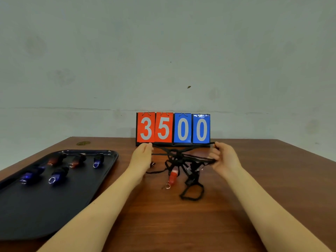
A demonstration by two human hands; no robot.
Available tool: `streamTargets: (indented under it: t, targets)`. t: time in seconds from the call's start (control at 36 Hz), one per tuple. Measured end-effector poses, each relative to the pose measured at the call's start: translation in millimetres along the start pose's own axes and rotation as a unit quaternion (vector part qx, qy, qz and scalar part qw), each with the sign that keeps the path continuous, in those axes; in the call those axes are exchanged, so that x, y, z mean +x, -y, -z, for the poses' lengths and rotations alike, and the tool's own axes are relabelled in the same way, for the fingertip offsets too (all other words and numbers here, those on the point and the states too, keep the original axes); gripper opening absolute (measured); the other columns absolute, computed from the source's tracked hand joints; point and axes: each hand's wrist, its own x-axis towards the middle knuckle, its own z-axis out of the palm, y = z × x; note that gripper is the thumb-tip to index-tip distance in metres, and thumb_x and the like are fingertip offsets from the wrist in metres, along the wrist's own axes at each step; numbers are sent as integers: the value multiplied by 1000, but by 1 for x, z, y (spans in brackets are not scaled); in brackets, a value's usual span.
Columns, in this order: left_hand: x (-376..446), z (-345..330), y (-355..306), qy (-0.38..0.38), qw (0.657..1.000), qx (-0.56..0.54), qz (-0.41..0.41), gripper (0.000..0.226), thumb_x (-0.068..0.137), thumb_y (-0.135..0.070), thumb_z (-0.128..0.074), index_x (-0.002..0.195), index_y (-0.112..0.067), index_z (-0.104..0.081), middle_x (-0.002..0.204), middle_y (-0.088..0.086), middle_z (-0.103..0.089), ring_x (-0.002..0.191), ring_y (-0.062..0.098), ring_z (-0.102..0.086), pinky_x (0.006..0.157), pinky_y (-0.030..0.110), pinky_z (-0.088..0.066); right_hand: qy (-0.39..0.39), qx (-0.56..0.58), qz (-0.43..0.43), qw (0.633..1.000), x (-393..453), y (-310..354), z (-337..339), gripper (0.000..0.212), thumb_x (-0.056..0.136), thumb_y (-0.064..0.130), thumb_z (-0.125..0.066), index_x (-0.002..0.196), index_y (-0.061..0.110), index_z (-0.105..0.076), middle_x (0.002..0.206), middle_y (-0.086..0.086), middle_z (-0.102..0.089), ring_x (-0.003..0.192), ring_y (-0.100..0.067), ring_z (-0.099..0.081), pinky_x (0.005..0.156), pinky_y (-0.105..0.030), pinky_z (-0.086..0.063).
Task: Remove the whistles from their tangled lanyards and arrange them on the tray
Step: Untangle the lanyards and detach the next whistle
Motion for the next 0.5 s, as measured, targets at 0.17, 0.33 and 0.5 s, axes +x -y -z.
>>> streamTargets:
  t: [0.17, 0.33, 0.5]
  targets:
    - [-8, -2, -5, 46, 998, 29, -18, 29, 104, -31, -36, 100, -16, -60, 70, -2, -47, 57, 8, -39, 48, 19, -31, -88, -545, 167, 817, -3, -14, 0, 23, 95, 15, -46, 110, 3, -59, 98, -12, -60, 83, -25, -57, 67, -34, -49]
    - [-14, -6, -10, 60, 997, 14, -40, 28, 104, -31, -38, 96, -17, -60, 66, 0, -46, 52, 8, -37, 46, 20, -31, 6, -699, 330, 635, -14, -24, -5, 49, 90, 23, -54, 138, 19, -45, 134, -1, -46, 130, -16, -33, 106, -36, -36]
    - [-16, -9, -12, 61, 995, 13, -74, 26, 104, -30, -38, 91, -21, -59, 68, -7, -48, 58, 5, -40, 54, 19, -33, 139, -731, 255, 618, -19, -41, -16, 27, 90, 50, -54, 102, 31, -69, 95, 17, -66, 91, -1, -57, 88, -32, -51]
